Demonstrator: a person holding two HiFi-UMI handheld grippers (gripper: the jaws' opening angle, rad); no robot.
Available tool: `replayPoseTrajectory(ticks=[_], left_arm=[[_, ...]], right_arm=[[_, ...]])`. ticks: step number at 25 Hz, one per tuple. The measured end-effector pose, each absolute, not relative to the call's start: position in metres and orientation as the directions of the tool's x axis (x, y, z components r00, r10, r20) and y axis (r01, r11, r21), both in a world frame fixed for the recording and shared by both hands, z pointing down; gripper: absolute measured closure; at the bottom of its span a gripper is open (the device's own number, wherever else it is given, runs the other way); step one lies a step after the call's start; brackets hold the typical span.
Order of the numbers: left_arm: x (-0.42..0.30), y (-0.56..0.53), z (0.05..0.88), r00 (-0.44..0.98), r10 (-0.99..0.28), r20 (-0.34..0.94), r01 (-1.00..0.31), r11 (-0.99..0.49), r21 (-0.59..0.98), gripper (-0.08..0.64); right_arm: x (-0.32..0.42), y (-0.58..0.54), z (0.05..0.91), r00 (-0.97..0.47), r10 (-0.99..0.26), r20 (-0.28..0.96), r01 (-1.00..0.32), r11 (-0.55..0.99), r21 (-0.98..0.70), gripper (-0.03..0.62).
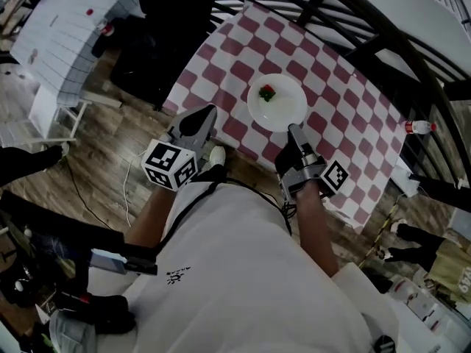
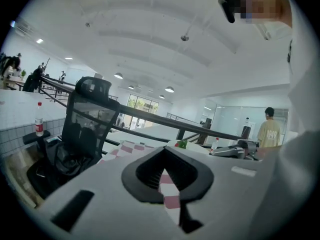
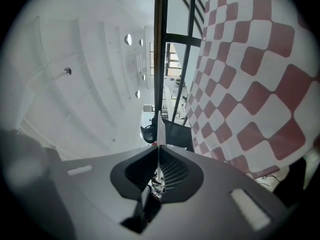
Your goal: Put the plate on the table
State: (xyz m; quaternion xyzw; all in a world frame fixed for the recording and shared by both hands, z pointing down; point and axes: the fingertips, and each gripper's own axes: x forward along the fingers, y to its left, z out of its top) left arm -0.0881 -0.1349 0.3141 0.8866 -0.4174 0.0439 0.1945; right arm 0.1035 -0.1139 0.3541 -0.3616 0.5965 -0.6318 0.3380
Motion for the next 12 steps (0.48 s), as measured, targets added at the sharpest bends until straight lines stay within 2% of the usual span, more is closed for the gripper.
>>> replayPoseTrajectory(ticks=[12], left_arm=[[-0.126, -0.215, 0.311, 0.711, -0.661, 0.238, -0.7, -0.638, 0.32, 0.558]], right_arm=[[0.066, -0.183, 0.342, -0.436, -0.899, 0.048, -0.006, -0.05, -0.999, 0.574]])
